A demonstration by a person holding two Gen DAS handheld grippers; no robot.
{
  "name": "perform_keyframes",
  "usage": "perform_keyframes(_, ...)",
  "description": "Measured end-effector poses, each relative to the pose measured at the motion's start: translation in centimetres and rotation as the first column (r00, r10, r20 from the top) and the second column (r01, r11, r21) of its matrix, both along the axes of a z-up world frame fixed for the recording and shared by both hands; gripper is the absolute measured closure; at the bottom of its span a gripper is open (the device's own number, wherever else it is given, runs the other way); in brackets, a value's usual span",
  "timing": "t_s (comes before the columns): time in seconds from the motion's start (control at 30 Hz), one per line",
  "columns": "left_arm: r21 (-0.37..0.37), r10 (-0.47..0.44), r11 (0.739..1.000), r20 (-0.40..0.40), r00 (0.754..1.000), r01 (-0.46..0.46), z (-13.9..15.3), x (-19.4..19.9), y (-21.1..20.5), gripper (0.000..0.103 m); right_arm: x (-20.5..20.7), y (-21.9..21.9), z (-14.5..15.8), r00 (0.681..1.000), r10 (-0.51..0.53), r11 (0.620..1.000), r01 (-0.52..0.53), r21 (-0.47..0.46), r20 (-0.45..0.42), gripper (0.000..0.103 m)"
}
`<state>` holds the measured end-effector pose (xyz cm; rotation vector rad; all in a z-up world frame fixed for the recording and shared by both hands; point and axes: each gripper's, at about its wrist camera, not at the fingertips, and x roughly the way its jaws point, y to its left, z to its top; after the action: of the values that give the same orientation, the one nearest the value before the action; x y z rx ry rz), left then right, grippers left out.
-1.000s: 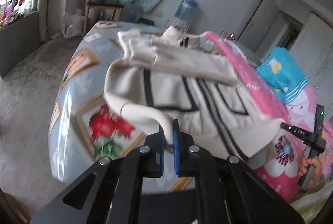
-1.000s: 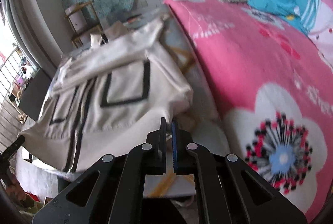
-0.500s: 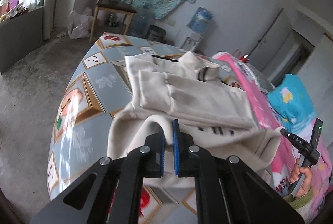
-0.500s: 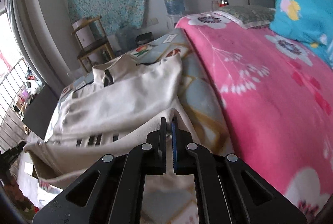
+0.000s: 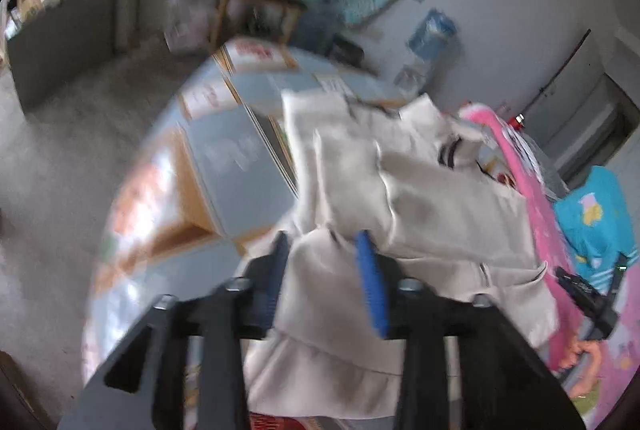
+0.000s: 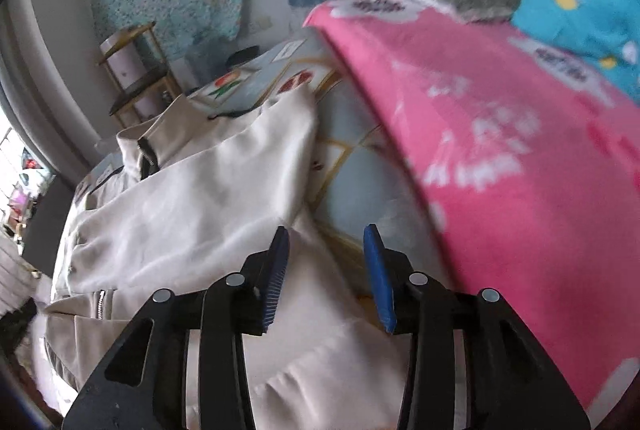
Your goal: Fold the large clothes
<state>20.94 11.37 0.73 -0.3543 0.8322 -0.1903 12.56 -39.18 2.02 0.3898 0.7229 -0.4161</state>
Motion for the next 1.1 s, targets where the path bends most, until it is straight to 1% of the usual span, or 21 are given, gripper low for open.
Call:
perform_keyframes(0.07, 0.001, 0.012, 1.0, 0.034, 0.999, -0.012, 1.1, -1.3, 1.0, 0.06, -1.6, -0.3, 0.7, 1.0, -0.006, 1.0, 0.006, 0.004, 0.006, 0.053)
perform_keyframes(0.13, -0.008, 0.02, 1.0, 0.033, 0.999, -0.019, 1.4, -2.5, 1.8, 0.057, -3.1, -0.4, 1.0, 1.0, -0.001, 1.0, 0.001, 0.029, 0.008, 0.045)
perform_keyframes(0.23, -0.055, 0.005, 0.998, -0.012, 1.0, -0.006, 0.8, -4.3, 2.5, 0.053, -5.1, 0.0, 0.3, 0.999, 0.036, 0.993, -0.036, 0.113, 0.001, 0.033)
perform_keyframes(0.33, -0.153, -0.018, 0.988, -0.097, 0.995, 0.003, -1.2, -6.2, 3.0, 0.048, -7.1, 0.5, -1.1, 0.998, 0.068, 0.969, -0.063, 0.237, -0.014, 0.032)
perform_keyframes(0.37, -0.212, -0.027, 0.977, -0.138, 0.99, -0.003, -2.3, -6.8, 3.3, 0.047, -7.7, 0.8, -1.6, 0.997, 0.069, 0.962, -0.061, 0.267, -0.02, 0.032)
perform_keyframes(0.4, -0.252, -0.034, 0.968, -0.164, 0.986, -0.009, -3.0, -7.1, 3.3, 0.046, -8.4, 1.1, -2.2, 0.997, 0.07, 0.952, -0.061, 0.3, -0.022, 0.032)
perform_keyframes(0.47, -0.331, -0.04, 0.943, -0.215, 0.976, -0.035, -4.8, -7.6, 3.6, 0.046, -8.9, 1.5, -3.0, 0.997, 0.07, 0.945, -0.057, 0.321, -0.028, 0.032)
perform_keyframes(0.53, -0.42, -0.045, 0.904, -0.271, 0.961, -0.076, -6.7, -7.6, 4.0, 0.045, -9.0, 1.7, -3.8, 0.997, 0.061, 0.94, -0.044, 0.338, -0.041, 0.032)
perform_keyframes(0.57, -0.496, -0.05, 0.863, -0.267, 0.962, -0.093, -7.3, -7.6, 4.4, 0.043, -8.9, 1.6, -4.2, 0.998, 0.057, 0.935, -0.041, 0.353, -0.037, 0.032)
perform_keyframes(0.7, -0.58, -0.002, 0.801, -0.249, 0.968, -0.148, -7.5, -6.8, 5.3, 0.042, -8.3, 0.9, -4.6, 0.999, 0.036, 0.922, -0.043, 0.384, 0.025, 0.032)
perform_keyframes(0.77, -0.597, 0.037, 0.783, -0.237, 0.971, -0.175, -7.4, -6.3, 5.4, 0.042, -8.0, 0.0, -4.9, 0.998, 0.004, 0.917, -0.03, 0.399, 0.068, 0.035)
perform_keyframes(0.8, -0.598, 0.058, 0.779, -0.233, 0.971, -0.19, -7.3, -6.1, 5.3, 0.042, -7.7, -0.4, -5.0, 0.997, -0.015, 0.916, -0.019, 0.402, 0.081, 0.038)
perform_keyframes(0.83, -0.59, 0.081, 0.781, -0.228, 0.97, -0.204, -7.1, -5.9, 5.1, 0.042, -7.2, -0.9, -5.1, 0.994, -0.038, 0.913, -0.006, 0.409, 0.099, 0.041)
perform_keyframes(0.87, -0.57, 0.108, 0.792, -0.224, 0.969, -0.22, -6.9, -5.7, 4.7, 0.042, -6.8, -1.2, -5.3, 0.992, -0.061, 0.912, 0.008, 0.411, 0.114, 0.043)
perform_keyframes(0.9, -0.549, 0.126, 0.804, -0.219, 0.968, -0.229, -6.8, -5.5, 4.4, 0.043, -6.5, -1.3, -5.3, 0.99, -0.074, 0.914, 0.018, 0.405, 0.122, 0.047)
perform_keyframes(0.93, -0.509, 0.152, 0.827, -0.206, 0.967, -0.238, -6.5, -5.4, 3.8, 0.048, -6.1, -1.2, -5.3, 0.988, -0.09, 0.923, 0.036, 0.383, 0.124, 0.053)
perform_keyframes(0.97, -0.461, 0.17, 0.854, -0.192, 0.966, -0.242, -6.3, -5.1, 3.3, 0.061, -5.6, -1.1, -5.2, 0.988, -0.1, 0.933, 0.052, 0.355, 0.118, 0.057)
perform_keyframes(1.0, -0.354, 0.189, 0.904, -0.173, 0.967, -0.24, -5.8, -4.7, 2.2, 0.069, -5.1, -0.9, -5.1, 0.988, -0.103, 0.941, 0.061, 0.333, 0.111, 0.072)
perform_keyframes(1.03, -0.225, 0.189, 0.95, -0.139, 0.972, -0.217, -5.0, -4.4, 0.8, 0.08, -4.5, -0.3, -4.9, 0.991, -0.096, 0.954, 0.066, 0.292, 0.089, 0.087)
perform_keyframes(1.07, -0.147, 0.18, 0.97, -0.105, 0.978, -0.194, -4.4, -4.3, -0.2, 0.087, -4.1, 0.2, -4.5, 0.993, -0.087, 0.965, 0.065, 0.253, 0.075, 0.088)
perform_keyframes(1.1, -0.05, 0.155, 0.986, -0.041, 0.987, -0.157, -3.2, -4.7, -1.5, 0.088, -4.0, 0.6, -4.0, 0.994, -0.08, 0.974, 0.061, 0.219, 0.076, 0.091)
